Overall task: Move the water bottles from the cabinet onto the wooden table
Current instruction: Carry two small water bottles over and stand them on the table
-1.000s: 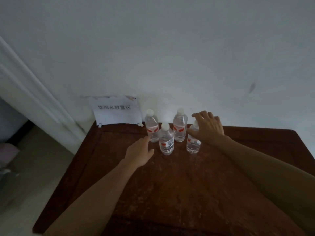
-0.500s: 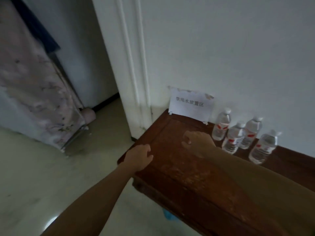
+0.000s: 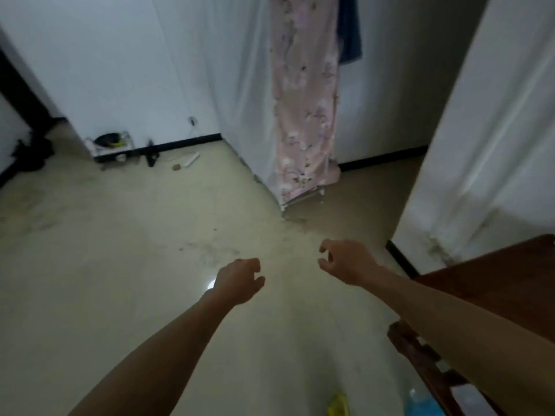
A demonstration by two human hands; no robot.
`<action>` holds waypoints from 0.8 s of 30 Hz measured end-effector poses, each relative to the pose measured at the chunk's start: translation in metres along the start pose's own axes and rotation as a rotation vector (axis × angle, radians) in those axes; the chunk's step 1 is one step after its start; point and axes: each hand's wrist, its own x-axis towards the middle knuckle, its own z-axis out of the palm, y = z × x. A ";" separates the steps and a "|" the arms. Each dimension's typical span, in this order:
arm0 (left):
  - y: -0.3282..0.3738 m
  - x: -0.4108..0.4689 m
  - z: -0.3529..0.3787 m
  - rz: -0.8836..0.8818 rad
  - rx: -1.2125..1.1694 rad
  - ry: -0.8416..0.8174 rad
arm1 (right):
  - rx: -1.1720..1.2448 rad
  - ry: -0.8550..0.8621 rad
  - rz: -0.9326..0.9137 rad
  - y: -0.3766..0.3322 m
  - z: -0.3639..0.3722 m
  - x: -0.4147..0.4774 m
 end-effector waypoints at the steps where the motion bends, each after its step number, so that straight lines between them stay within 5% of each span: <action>1: -0.022 -0.002 0.000 -0.048 -0.020 -0.007 | -0.005 -0.014 -0.040 -0.017 0.008 0.019; 15: -0.338 0.021 -0.070 -0.722 -0.125 0.127 | 0.034 -0.157 -0.646 -0.317 0.099 0.340; 24: -0.503 -0.042 -0.064 -1.096 -0.223 0.115 | 0.010 -0.281 -1.053 -0.542 0.179 0.415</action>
